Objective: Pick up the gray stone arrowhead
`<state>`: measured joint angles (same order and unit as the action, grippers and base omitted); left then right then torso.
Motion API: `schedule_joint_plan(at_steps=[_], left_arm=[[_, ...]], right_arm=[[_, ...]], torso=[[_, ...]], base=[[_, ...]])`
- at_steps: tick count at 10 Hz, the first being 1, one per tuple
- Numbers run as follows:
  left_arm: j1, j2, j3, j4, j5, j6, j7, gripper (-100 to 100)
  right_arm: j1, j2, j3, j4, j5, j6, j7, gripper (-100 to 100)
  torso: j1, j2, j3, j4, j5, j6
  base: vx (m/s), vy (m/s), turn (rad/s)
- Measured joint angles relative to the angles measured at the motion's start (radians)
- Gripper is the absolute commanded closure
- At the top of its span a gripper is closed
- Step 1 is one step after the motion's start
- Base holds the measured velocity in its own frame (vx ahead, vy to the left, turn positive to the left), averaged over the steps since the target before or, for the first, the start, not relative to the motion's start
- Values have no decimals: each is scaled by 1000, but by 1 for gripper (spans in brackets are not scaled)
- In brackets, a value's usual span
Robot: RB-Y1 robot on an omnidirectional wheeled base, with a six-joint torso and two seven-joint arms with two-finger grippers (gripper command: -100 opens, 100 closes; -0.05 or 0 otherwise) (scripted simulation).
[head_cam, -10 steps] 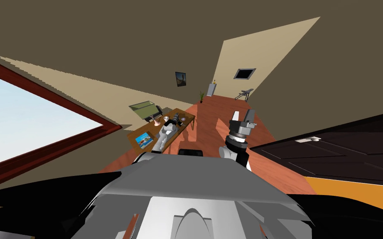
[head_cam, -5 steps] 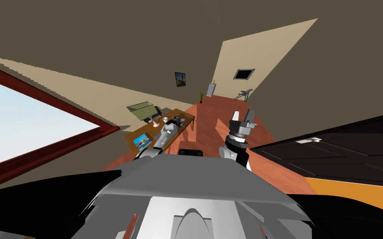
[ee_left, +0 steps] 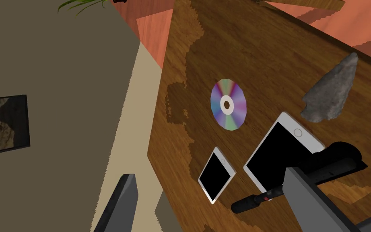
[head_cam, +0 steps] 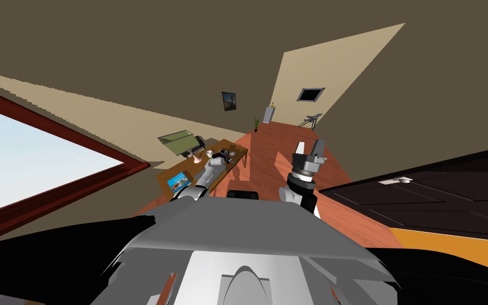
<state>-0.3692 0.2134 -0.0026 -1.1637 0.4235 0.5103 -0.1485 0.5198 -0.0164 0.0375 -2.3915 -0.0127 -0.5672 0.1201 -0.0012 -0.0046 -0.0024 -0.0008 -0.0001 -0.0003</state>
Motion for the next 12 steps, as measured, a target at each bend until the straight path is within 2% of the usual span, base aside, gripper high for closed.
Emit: schedule_joint_plan(at_steps=[3, 6, 8, 11, 12], left_arm=[[-22, -4, 4, 50, -15, 76, -19, -100], [-52, 6, 2, 136, 3, 117, -45, -100], [-66, 7, 3, 173, -1, 150, -54, -100], [-92, 16, 3, 261, 12, 205, -90, -100], [-97, 14, 3, 284, 11, 209, -93, -100]], right_arm=[[0, 0, 0, 0, 0, 0, 0, 0], [0, 0, 0, 0, 0, 0, 0, 0], [0, 0, 0, 0, 0, 0, 0, 0], [0, 0, 0, 0, 0, 0, 0, 0], [0, 0, 0, 0, 0, 0, 0, 0]], torso=[[-1, -1, -1, 0, 0, 0], [-1, -1, -1, 0, 0, 0], [-1, 0, 0, 0, 0, 0], [-2, -3, -2, -1, 0, 0], [0, 0, 0, 0, 0, 0]], base=[[65, -26, -2], [58, -21, -2], [73, -34, -3], [83, -34, 1], [66, -18, -2]])
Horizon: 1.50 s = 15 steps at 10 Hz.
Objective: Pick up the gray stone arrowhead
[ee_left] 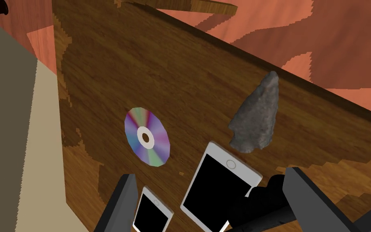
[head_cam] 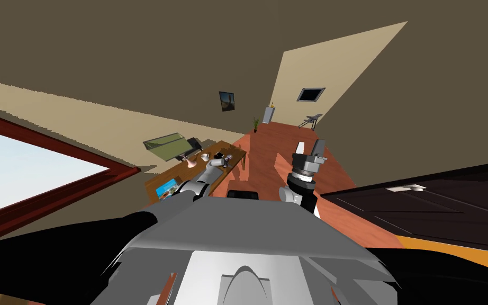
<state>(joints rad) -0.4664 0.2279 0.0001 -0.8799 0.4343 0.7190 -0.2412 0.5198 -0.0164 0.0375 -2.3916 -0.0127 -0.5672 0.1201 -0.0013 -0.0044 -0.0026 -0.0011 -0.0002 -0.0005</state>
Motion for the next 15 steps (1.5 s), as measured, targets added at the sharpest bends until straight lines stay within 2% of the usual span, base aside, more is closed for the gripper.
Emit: schedule_joint_plan(at_steps=[1, 2, 3, 5, 6, 9, 11, 12, 13, 14, 15], left_arm=[[-18, 0, 0, 41, -1, 16, -8, -100], [-10, -3, -3, 35, -15, 43, -2, -100], [-14, -3, -3, 51, -14, 49, -3, -100], [-32, 10, 1, 109, 3, 75, -37, -100], [-53, 12, 1, 157, 5, 92, -50, -100], [-60, 18, -1, 218, -2, 148, -66, -100], [-82, 27, 0, 269, 0, 182, -84, -100], [-102, 35, 3, 325, 7, 191, -101, -100], [-100, 39, 2, 327, 6, 207, -107, -100], [-83, 42, -2, 307, -3, 239, -101, -100], [-89, 44, -2, 321, -3, 254, -102, -100]], right_arm=[[0, 0, 0, 0, 0, 0, 0, 0], [0, 0, 0, 0, 0, 0, 0, 0], [0, 0, 0, 0, 0, 0, 0, 0], [0, 0, 0, 0, 0, 0, 0, 0], [0, 0, 0, 0, 0, 0, 0, 0], [0, 0, 0, 0, 0, 0, 0, 0], [0, 0, 0, 0, 0, 0, 0, 0], [0, 0, 0, 0, 0, 0, 0, 0], [0, 0, 0, 0, 0, 0, 0, 0], [0, 0, 0, 0, 0, 0, 0, 0], [0, 0, 0, 0, 0, 0, 0, 0]], torso=[[0, -1, 0, 0, 0, 0], [0, -1, 0, 0, 0, 0], [0, 1, 1, 0, 0, 0], [-1, -1, 0, 0, 0, 0], [-2, -2, -1, 0, 0, 0], [-1, -2, -1, 0, 0, 0], [-1, -2, -1, 0, 0, 0], [-1, -2, -1, 0, 0, 0], [-1, -1, -1, 0, 0, 0], [-1, -1, -1, 0, 0, 0], [-1, 0, 0, 0, 0, 0]], base=[[76, -23, -1], [38, -15, 3], [65, -32, 0], [83, -41, 4], [90, -32, 0], [98, -39, 1], [92, -41, 0], [77, -34, 2], [79, -36, -4], [63, -30, 3], [26, -17, -1]])
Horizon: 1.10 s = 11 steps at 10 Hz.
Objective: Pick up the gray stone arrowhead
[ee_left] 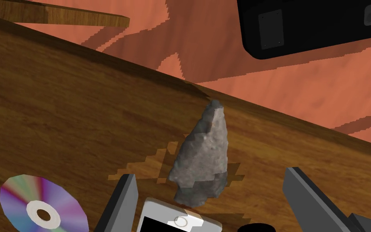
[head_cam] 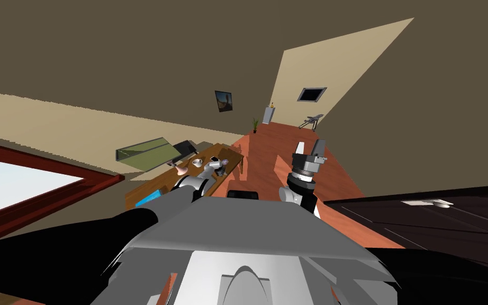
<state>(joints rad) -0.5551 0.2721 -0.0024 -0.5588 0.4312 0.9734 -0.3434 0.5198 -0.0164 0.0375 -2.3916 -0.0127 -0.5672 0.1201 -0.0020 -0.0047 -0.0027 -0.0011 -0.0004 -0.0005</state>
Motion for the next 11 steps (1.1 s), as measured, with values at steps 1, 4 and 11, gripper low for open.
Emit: schedule_joint_plan(at_steps=[1, 4, 11], left_arm=[[-12, 2, 2, 25, 4, -4, -7, -100], [-40, 19, 2, 99, 3, 35, -30, -100], [-53, 12, 15, 188, -7, 24, -63, -100]], right_arm=[[0, 0, 0, 0, 0, 0, 0, 0], [0, 0, 0, 0, 0, 0, 0, 0], [0, 0, 0, 0, 0, 0, 0, 0]], torso=[[1, 2, 1, 0, 0, 0], [-1, -3, -2, -1, 0, 0], [4, 3, 2, 1, 1, 0]], base=[[48, -26, -7], [112, -50, -2], [19, 4, 7]])
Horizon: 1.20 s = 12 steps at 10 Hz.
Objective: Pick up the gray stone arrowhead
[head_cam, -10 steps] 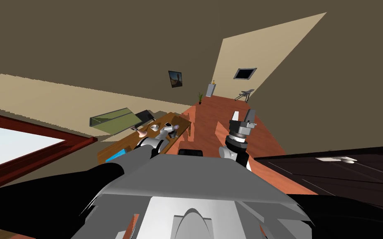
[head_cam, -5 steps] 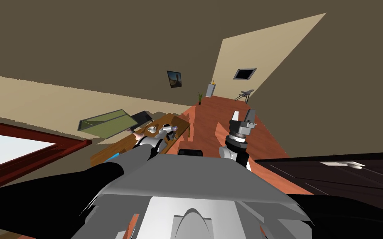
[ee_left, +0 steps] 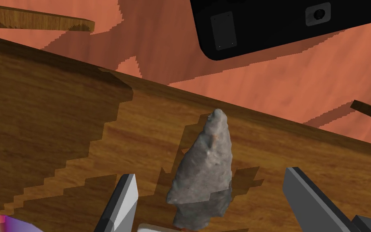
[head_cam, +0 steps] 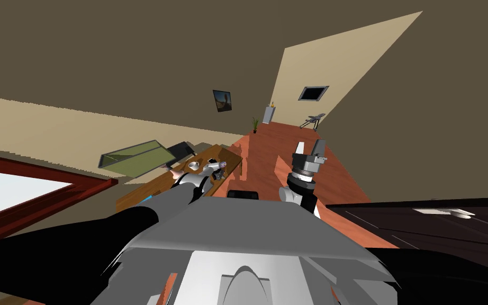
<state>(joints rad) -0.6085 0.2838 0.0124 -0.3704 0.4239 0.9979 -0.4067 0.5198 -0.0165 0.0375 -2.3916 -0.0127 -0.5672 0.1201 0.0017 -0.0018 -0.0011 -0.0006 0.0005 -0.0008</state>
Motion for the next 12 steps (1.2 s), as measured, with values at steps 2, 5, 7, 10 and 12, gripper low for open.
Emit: schedule_joint_plan(at_steps=[2, 5, 7, 10, 12], left_arm=[[51, -5, -8, -99, -16, 50, 32, -100], [101, -42, 4, -198, -64, 71, 47, -100], [129, -64, 10, -234, -91, 77, 54, -100], [182, -96, 18, -323, -135, 106, 73, -100], [226, -119, 24, -389, -165, 124, 84, -100]], right_arm=[[0, 0, 0, 0, 0, 0, 0, 0], [0, 0, 0, 0, 0, 0, 0, 0], [0, 0, 0, 0, 0, 0, 0, 0], [0, 0, 0, 0, 0, 0, 0, 0], [0, 0, 0, 0, 0, 0, 0, 0]], torso=[[-1, 1, 1, 1, 0, 0], [1, -1, -1, 0, 0, 0], [0, -1, 0, 0, 0, 0], [1, -1, 0, 0, 0, 0], [1, -1, 0, 0, 0, 0]], base=[[10, 10, 12], [49, 39, 35], [22, 18, 5], [40, 30, 32], [37, 34, 24]])
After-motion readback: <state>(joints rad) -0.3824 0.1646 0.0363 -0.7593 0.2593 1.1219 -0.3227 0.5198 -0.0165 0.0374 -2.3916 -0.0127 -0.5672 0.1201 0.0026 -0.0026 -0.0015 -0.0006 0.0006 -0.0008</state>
